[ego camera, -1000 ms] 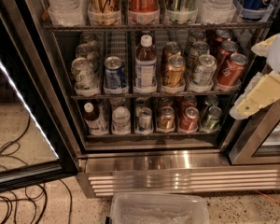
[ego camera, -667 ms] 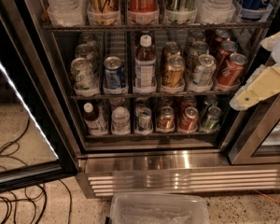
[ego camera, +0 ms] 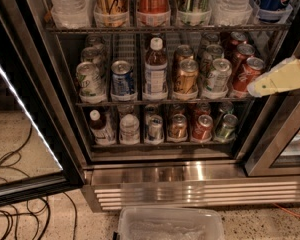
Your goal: Pick pepsi can from top shelf of fridge
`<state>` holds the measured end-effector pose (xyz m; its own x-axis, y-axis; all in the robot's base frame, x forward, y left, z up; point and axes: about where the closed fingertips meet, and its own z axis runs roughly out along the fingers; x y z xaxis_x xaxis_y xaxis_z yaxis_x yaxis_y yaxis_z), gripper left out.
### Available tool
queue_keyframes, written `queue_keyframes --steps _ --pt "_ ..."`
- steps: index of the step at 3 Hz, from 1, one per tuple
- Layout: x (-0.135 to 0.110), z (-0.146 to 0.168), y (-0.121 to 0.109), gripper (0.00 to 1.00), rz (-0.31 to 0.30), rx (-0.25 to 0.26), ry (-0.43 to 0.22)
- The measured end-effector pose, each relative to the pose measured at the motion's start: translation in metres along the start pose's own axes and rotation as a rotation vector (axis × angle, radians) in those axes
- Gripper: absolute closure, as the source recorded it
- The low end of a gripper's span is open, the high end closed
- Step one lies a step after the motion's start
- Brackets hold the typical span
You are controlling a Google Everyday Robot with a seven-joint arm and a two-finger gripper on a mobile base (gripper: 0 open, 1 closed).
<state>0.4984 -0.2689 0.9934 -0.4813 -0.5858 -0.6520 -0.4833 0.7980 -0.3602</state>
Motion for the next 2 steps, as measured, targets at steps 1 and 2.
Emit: queue_keyframes --steps 1,2 --pt "-0.026 0.004 -0.013 0.00 0.010 0.102 -0.102" --pt "-0.051 0.011 -0.029 0.00 0.017 0.141 -0.197"
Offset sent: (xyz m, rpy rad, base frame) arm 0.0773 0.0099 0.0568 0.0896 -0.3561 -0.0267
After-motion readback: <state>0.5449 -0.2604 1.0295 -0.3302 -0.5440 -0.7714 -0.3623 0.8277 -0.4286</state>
